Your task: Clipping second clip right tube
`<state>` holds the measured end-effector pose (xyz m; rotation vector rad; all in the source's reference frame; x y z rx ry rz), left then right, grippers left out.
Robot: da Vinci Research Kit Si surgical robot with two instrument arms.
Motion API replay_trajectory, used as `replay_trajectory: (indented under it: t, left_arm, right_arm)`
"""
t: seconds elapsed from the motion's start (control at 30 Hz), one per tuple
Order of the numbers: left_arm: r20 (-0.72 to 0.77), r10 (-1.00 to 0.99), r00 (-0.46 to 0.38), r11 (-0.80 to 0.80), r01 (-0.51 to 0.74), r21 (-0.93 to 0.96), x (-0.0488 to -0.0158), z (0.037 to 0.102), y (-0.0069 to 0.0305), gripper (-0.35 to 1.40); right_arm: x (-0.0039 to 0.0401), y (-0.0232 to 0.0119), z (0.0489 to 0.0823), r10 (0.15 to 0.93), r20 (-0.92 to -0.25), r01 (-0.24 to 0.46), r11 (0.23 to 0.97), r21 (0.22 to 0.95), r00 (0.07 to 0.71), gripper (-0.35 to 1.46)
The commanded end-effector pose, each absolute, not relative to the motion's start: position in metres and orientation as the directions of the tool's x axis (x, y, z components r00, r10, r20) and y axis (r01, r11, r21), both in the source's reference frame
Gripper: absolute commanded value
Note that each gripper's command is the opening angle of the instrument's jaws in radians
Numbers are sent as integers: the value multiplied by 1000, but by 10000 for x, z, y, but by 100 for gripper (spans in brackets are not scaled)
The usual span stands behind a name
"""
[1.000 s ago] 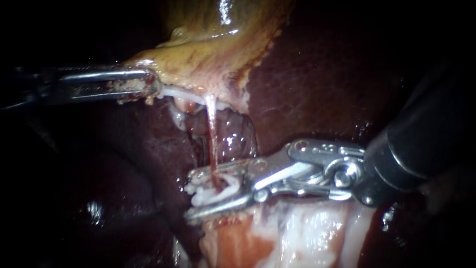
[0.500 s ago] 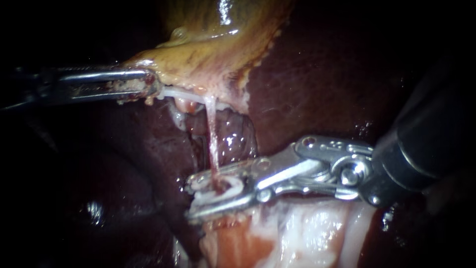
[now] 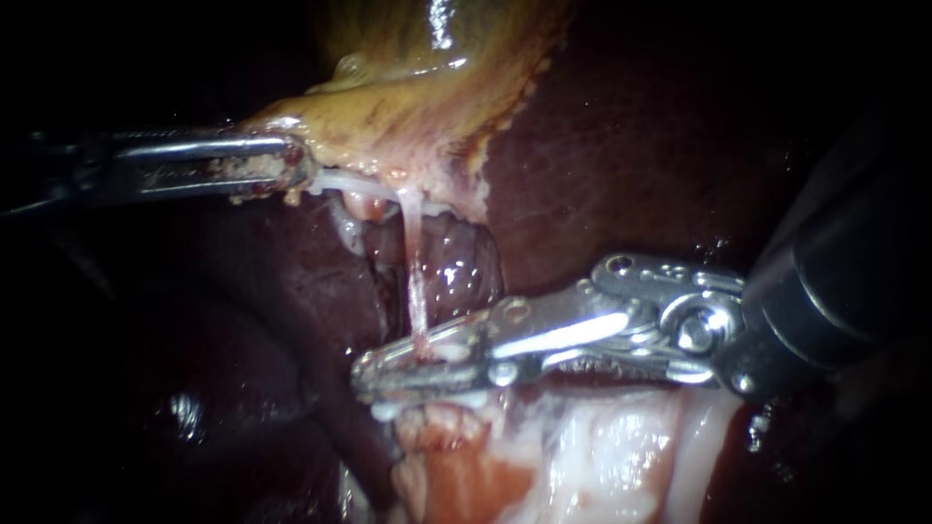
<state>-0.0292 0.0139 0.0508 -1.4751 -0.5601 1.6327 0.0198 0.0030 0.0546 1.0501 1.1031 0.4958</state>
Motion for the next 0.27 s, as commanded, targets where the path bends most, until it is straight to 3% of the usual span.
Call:
replay_trajectory:
  t: [0.03,0.27]
  left_arm:
    - [-579,814,50,-544,-287,-789,-292,508,139,-35]
    - [-579,814,50,-544,-287,-789,-292,508,139,-35]
  right_arm:
    - [198,29,547,775,-477,160,454,877,416,-35]
    - [197,30,548,780,-471,150,452,880,411,-35]
